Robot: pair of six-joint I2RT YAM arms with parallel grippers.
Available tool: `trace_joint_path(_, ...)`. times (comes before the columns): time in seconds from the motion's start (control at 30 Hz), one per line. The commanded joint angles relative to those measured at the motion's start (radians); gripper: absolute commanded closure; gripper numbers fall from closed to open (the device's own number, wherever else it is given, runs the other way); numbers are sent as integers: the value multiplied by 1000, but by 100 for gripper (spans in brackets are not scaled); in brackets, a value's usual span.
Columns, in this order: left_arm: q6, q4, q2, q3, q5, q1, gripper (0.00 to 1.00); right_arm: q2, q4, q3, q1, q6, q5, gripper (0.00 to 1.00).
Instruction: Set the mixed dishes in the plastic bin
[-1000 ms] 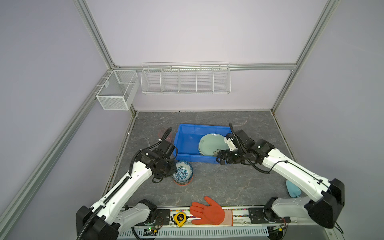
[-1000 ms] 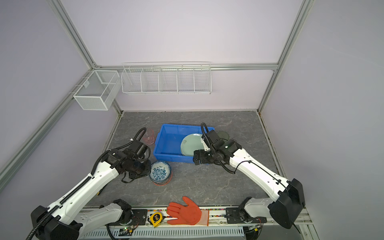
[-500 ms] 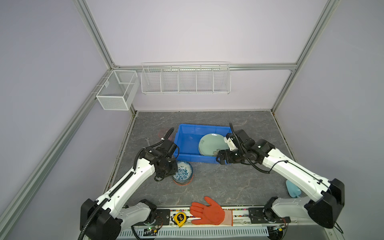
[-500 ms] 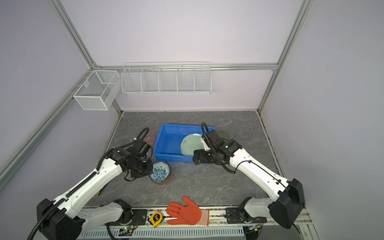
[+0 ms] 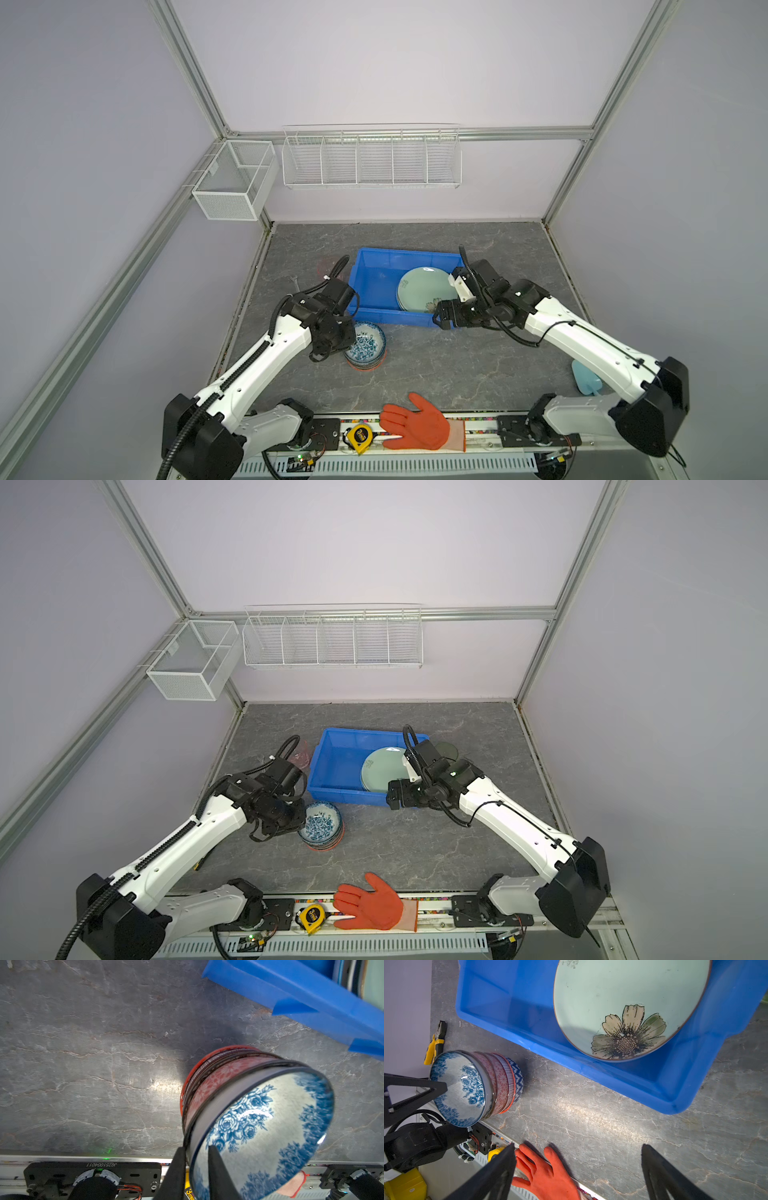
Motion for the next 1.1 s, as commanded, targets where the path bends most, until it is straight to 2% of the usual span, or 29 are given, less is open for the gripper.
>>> trace_joint_path(0.0, 10, -16, 3, 29, -24, 4, 81, -11, 9, -14, -5, -12, -8, 5)
trace_joint_path(0.47, 15, -27, 12, 28, -29, 4, 93, -24, 10, -25, -9, -10, -6, 5)
trace_joint_path(0.6, 13, -29, 11, 32, -30, 4, 100, -30, 10, -28, -11, -11, -5, 5)
trace_joint_path(1.07, 0, -30, -26, 74, 1, 4, 100, -34, 10, -30, -15, -10, -9, 5)
